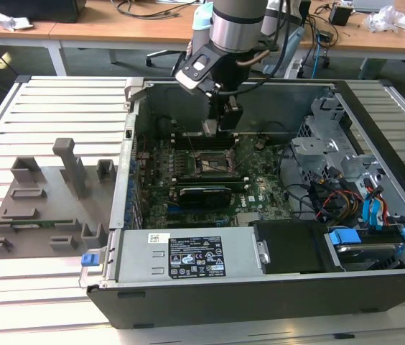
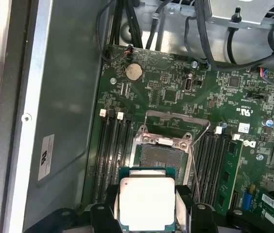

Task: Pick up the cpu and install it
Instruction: 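Place the cpu into insertion slot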

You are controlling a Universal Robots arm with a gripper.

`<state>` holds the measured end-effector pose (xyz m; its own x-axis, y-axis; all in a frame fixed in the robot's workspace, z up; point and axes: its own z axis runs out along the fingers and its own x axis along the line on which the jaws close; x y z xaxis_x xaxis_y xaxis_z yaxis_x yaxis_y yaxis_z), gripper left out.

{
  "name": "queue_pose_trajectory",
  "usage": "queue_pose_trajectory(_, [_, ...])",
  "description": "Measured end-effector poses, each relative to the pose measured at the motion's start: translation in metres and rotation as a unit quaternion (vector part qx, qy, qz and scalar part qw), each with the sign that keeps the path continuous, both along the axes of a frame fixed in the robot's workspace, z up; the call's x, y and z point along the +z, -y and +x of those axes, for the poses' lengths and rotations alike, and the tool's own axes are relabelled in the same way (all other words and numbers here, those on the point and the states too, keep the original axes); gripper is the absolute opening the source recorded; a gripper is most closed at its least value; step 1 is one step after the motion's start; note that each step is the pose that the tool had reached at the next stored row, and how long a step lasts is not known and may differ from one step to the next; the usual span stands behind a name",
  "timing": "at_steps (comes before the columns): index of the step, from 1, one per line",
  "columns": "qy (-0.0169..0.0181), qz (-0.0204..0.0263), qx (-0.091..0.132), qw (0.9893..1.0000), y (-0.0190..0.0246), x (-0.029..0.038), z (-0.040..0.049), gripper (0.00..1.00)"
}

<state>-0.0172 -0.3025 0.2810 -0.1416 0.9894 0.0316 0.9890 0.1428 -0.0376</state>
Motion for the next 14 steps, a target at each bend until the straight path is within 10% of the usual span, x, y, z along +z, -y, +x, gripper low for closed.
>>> queue_pose_trajectory(14, [0.0000,-0.0001,-0.057,0.9984,0.0000,-0.0001,0.0000,0.55])
